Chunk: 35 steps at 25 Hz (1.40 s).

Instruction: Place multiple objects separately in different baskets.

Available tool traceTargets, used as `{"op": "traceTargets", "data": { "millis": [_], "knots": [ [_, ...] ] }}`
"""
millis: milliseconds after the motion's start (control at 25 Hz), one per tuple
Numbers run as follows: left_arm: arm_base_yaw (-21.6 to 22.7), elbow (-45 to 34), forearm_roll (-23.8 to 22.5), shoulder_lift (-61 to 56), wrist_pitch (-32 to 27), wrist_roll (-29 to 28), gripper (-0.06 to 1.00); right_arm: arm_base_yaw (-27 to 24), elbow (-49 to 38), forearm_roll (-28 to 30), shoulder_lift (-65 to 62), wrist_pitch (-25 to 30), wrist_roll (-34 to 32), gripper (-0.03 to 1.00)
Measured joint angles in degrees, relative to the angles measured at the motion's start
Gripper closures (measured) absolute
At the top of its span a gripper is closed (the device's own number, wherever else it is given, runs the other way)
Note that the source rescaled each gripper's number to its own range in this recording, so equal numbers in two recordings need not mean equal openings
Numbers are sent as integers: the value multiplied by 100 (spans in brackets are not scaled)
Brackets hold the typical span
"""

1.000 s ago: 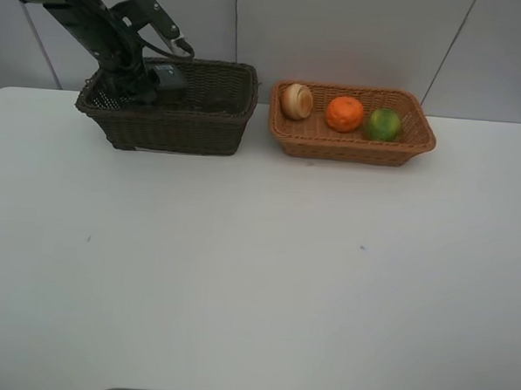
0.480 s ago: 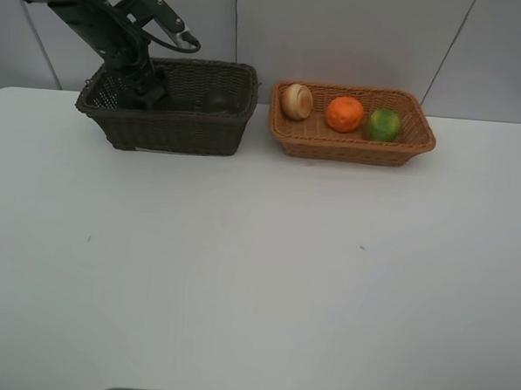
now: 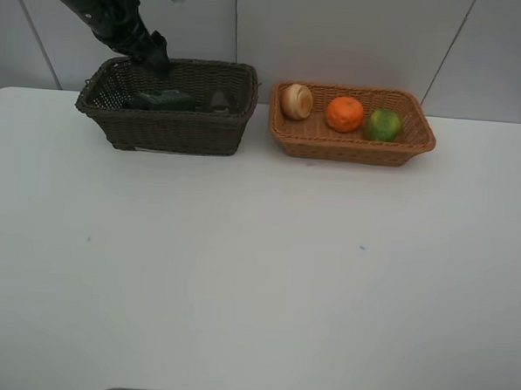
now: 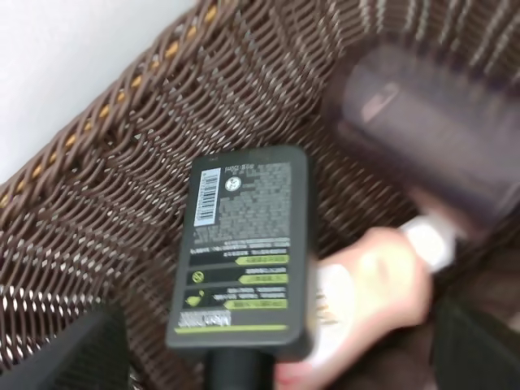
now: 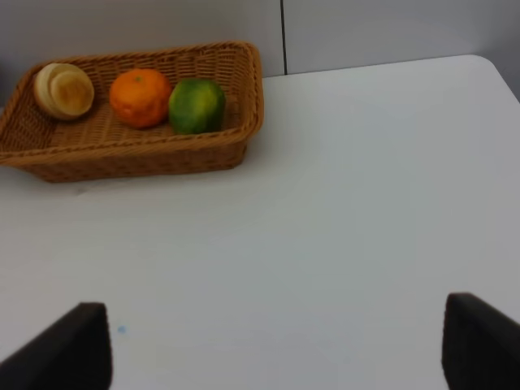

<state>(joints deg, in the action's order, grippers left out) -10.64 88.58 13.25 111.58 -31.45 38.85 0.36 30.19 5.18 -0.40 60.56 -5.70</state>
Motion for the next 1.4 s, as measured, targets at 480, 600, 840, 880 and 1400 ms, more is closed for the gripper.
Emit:
{"op": "traceTargets", "data": {
  "millis": [480, 600, 840, 880, 1400],
  "knots": [
    [604, -2895, 188, -3409, 195, -2078, -5, 0, 0, 0, 0, 0, 0, 21],
    [515, -3555, 177, -4466, 78, -2210, -5, 0, 0, 0, 0, 0, 0, 21],
    [273, -4350, -124, -6354, -522, -2421, -5, 0, 0, 0, 0, 0, 0, 21],
    [273, -4409, -159, -6663, -676, -2504, -5, 0, 0, 0, 0, 0, 0, 21],
    [266, -4751, -960, -9552, -3199, -3334, -6, 0, 0, 0, 0, 0, 0, 21]
  ]
}}
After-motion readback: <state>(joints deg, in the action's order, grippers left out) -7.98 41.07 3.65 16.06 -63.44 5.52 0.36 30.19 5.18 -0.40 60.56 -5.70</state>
